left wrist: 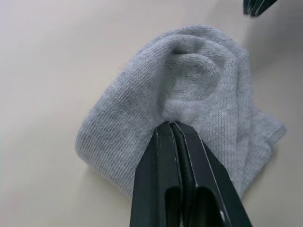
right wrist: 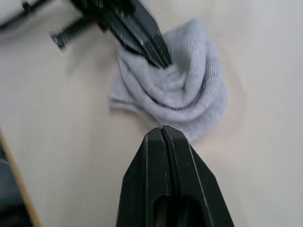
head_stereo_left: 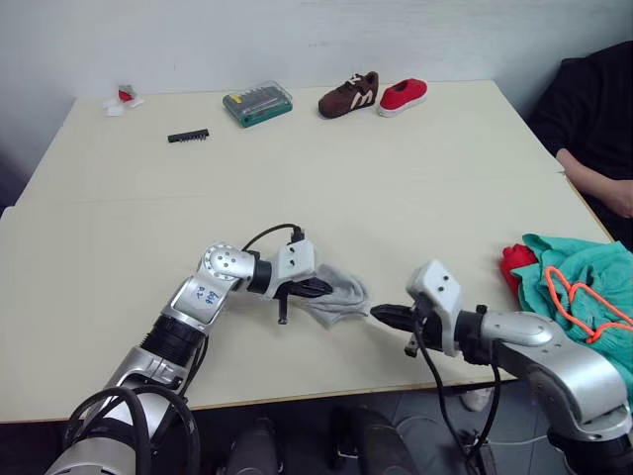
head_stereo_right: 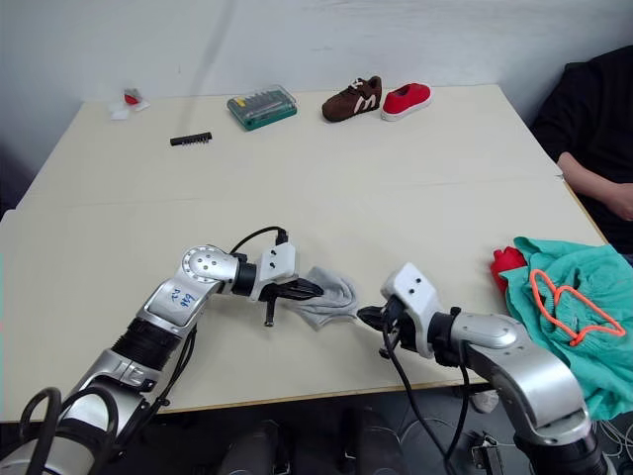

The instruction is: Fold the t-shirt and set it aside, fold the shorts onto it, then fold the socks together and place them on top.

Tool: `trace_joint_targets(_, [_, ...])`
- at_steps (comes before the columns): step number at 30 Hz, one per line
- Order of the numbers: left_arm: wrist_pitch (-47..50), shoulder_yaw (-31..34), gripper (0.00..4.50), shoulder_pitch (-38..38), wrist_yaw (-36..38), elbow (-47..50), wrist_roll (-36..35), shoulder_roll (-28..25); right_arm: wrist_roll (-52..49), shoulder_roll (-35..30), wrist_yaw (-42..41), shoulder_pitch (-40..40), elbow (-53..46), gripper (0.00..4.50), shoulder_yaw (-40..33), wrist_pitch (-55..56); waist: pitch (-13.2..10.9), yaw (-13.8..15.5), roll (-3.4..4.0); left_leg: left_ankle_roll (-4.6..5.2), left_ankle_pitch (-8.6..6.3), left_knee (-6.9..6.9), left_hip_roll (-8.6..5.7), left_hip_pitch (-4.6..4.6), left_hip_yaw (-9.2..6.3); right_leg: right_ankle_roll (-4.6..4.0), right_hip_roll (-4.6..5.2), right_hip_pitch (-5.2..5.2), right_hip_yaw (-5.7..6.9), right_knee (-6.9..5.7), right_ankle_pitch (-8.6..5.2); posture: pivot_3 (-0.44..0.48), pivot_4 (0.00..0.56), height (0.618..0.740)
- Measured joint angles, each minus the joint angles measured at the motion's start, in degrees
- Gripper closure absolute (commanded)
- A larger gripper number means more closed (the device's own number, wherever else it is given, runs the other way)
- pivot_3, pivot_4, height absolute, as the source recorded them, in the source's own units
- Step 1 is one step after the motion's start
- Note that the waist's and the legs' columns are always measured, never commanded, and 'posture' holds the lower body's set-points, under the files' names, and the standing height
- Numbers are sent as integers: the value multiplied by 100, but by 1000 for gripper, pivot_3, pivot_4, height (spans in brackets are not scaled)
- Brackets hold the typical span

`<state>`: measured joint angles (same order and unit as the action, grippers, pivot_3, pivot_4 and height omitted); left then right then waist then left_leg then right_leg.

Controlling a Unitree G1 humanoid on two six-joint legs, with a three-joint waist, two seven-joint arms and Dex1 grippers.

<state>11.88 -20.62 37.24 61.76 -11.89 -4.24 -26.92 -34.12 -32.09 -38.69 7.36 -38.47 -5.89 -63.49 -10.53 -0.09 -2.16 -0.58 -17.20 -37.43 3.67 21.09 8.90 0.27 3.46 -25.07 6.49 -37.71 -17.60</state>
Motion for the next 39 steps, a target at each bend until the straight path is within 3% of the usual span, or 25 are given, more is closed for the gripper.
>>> trace_joint_targets(7, [-62,8,4500,-143,102,210,4,-220,-1323,1682,946,-1,541,1951,-1144,-1893,3,-99,7,-1,2,19,2,-3,0,-9,-2,-4,1,-2,-5,0,150,740])
trace_joint_targets(12, [-49,35,4500,-179,104,250,4,-264,-1613,2373,1414,252,964,213,-1629,-2570,7,-151,13,0,2,22,0,-2,0,-9,-1,-5,0,-1,-5,0,150,740])
trace_joint_targets(13, [-37,35,4500,-183,104,260,5,-271,-1676,2476,1466,323,1000,30,-1719,-2677,9,-154,17,0,2,22,0,-2,0,-9,-2,-5,1,-1,-5,0,150,740])
trace_joint_targets(21, [39,109,4500,-362,5,480,46,-329,-1766,3241,1880,1092,2169,30,-2017,-2828,19,-214,19,-6,6,28,2,-10,0,-9,-3,-4,-1,-9,-5,0,150,740])
trace_joint_targets(26, [129,137,4500,-507,-94,704,121,-334,-1641,3305,1964,1539,2829,30,-1812,-2526,32,-221,22,-7,7,28,1,-12,1,-9,-3,-2,-2,-8,-5,0,150,740])
trace_joint_targets(29, [145,161,4500,-558,-117,732,137,-342,-1536,3302,1966,1639,3082,617,-1624,-2245,46,-239,16,-7,7,30,2,-20,1,-9,-3,4,-2,-9,-5,0,150,740])
trace_joint_targets(36, [147,173,4500,-595,-132,742,148,-349,-1376,3008,1884,1523,3175,3132,-1120,-1732,50,-246,11,-8,1,50,2,-63,0,-9,-3,51,-2,10,-7,0,150,740])
trace_joint_targets(39, [143,214,4500,-595,-134,702,147,-347,-1377,2952,1864,1463,3042,3949,-1003,-1566,64,-232,-11,-5,0,48,2,-71,0,-8,-1,60,-2,11,-7,0,150,740])
